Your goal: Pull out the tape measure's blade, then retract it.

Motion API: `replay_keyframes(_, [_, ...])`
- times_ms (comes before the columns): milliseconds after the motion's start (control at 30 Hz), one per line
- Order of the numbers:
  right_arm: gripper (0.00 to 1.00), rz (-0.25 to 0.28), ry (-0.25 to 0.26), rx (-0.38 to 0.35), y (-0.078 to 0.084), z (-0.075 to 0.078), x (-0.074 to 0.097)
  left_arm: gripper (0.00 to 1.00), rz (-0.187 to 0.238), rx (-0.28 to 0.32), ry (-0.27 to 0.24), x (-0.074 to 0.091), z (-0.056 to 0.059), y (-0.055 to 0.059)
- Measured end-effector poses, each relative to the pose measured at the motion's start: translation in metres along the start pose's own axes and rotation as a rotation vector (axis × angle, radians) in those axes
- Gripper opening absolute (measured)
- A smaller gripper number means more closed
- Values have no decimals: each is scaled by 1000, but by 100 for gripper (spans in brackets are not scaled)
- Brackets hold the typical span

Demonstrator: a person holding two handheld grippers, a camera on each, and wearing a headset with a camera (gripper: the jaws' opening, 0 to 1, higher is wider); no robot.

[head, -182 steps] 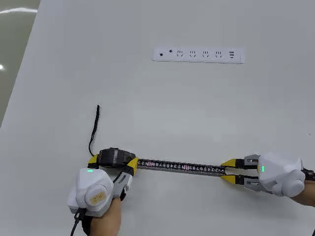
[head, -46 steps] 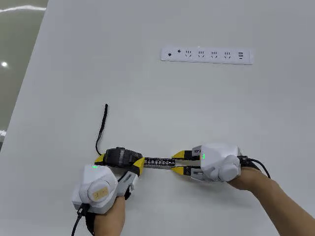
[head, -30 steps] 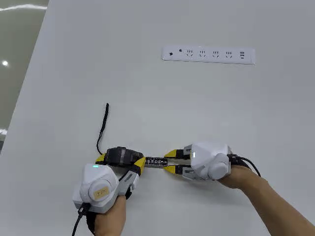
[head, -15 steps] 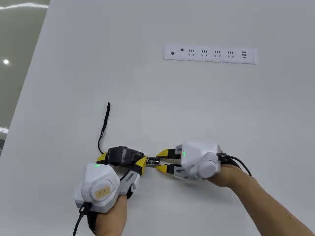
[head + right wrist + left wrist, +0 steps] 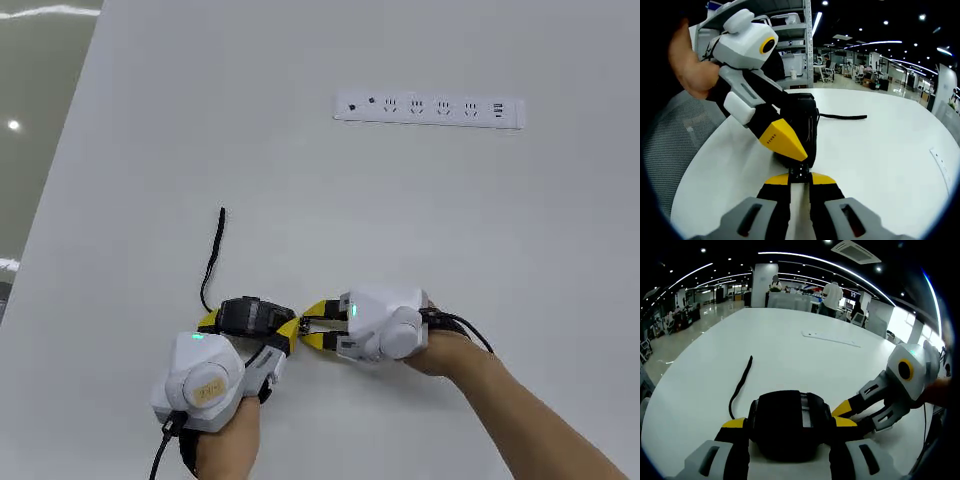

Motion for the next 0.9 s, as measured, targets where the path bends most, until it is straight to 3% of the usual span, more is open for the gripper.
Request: replay_keyframes(900, [13,-21,18,50,-4,-2,-5,65,19,-2,-2,0,1,0])
Point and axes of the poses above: the centre of the closed fingertips' face, and the gripper's own axes: x roughly backward along the fingers, z roughly to its right, y roughly out of its underside, the point moved 4 cm from there along x, roughly backward along the fingers, and after that the axes turned 7 degrees about -y, right-handed, at the moved point
